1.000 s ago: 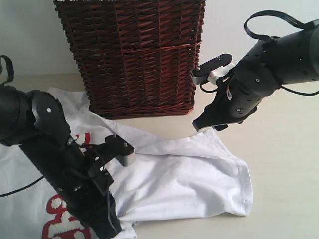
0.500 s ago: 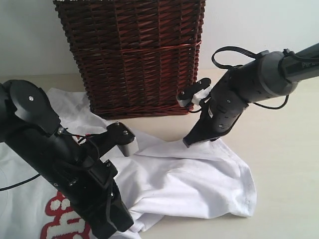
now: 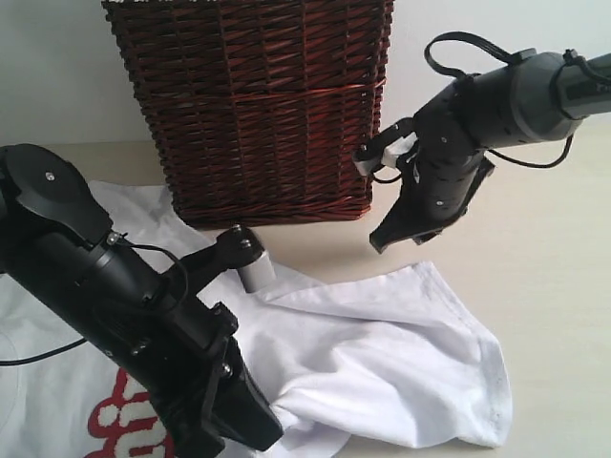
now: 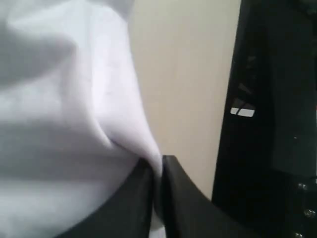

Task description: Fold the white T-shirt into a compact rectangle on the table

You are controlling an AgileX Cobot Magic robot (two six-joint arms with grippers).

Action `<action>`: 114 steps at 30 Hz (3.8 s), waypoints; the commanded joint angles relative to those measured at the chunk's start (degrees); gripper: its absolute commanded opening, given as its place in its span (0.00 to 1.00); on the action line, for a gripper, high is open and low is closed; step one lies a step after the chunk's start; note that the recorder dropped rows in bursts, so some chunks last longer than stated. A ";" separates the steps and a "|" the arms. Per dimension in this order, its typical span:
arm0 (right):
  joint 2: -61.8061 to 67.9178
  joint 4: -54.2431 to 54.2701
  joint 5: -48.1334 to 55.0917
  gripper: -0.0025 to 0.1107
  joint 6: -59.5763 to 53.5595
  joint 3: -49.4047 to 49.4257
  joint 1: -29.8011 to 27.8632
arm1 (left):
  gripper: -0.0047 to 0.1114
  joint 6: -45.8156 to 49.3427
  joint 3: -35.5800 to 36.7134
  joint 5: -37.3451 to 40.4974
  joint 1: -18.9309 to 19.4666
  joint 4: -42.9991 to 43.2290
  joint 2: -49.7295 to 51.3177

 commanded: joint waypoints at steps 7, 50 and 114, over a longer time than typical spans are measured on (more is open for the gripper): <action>2.24 9.83 5.56 0.43 -8.44 -0.17 -2.36 | 0.66 -0.02 0.18 -4.29 -0.35 -1.18 -0.54; -20.76 -4.19 2.62 0.02 2.48 -8.45 -2.23 | 0.47 12.64 0.18 -2.93 -0.46 -6.23 3.35; -15.53 35.59 8.33 0.02 -15.72 10.17 -12.92 | 0.40 14.29 0.50 2.83 -2.13 -9.97 2.86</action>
